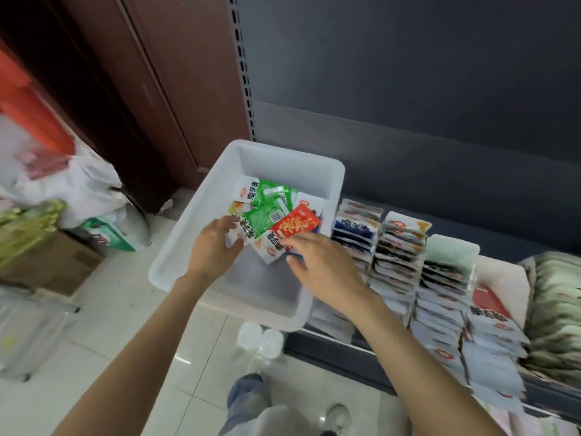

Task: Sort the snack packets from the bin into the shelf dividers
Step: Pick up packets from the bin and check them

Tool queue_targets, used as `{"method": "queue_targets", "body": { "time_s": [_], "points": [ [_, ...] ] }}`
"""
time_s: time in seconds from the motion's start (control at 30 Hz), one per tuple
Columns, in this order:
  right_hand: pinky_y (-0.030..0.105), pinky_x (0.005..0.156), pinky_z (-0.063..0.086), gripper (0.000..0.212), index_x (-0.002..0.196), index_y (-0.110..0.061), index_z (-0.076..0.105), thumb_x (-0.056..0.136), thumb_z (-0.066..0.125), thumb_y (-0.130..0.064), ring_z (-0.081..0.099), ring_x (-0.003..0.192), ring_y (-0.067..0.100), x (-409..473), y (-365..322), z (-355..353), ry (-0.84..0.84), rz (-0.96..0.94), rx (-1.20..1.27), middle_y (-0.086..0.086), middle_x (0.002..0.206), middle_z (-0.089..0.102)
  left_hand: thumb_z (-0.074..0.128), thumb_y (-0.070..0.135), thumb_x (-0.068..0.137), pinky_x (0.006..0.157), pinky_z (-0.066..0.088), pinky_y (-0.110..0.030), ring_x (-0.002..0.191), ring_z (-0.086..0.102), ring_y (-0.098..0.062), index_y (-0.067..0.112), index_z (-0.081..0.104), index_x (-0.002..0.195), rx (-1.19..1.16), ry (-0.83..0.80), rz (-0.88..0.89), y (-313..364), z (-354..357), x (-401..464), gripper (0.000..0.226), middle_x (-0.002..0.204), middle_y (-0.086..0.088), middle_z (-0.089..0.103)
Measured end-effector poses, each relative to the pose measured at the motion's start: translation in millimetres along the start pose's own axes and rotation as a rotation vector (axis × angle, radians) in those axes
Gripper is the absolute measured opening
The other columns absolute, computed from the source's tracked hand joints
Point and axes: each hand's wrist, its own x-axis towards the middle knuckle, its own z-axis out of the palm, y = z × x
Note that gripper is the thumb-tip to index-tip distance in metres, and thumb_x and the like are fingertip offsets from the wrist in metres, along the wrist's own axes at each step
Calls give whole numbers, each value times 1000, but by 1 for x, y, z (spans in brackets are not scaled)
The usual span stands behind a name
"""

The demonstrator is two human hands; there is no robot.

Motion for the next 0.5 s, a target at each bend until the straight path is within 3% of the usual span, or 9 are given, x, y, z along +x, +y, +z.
{"method": "queue_targets", "body": {
  "time_s": [0.13, 0.3, 0.4, 0.5],
  "points": [
    [39, 96, 46, 42, 135, -11, 46, 94, 53, -13, 47, 122, 27, 82, 7, 50, -170, 181, -195, 8, 135, 46, 65, 27, 86, 102, 35, -40, 122, 41, -34, 12, 43, 137, 144, -231, 45, -21, 24, 51, 58, 134, -15, 46],
    [42, 106, 35, 63, 142, -4, 29, 90, 62, -17, 29, 134, 32, 125, 26, 95, -241, 496, -253, 13, 145, 30, 62, 38, 86, 111, 27, -38, 133, 30, -30, 11, 33, 140, 226, -326, 150, -24, 45, 86, 67, 139, -11, 40],
    [45, 110, 31, 71, 140, -2, 29, 86, 67, -26, 23, 138, 31, 122, 29, 108, -235, 545, -278, 14, 146, 28, 63, 42, 84, 105, 34, -37, 129, 35, -28, 14, 34, 137, 283, -324, 193, -29, 50, 92, 67, 136, -8, 44],
    [39, 106, 36, 55, 133, -5, 39, 86, 65, -20, 33, 131, 26, 109, 23, 113, -228, 544, -293, 9, 137, 38, 61, 34, 88, 89, 42, -39, 120, 46, -29, 13, 37, 133, 251, -380, 224, -23, 43, 94, 56, 131, -8, 47]
  ]
}}
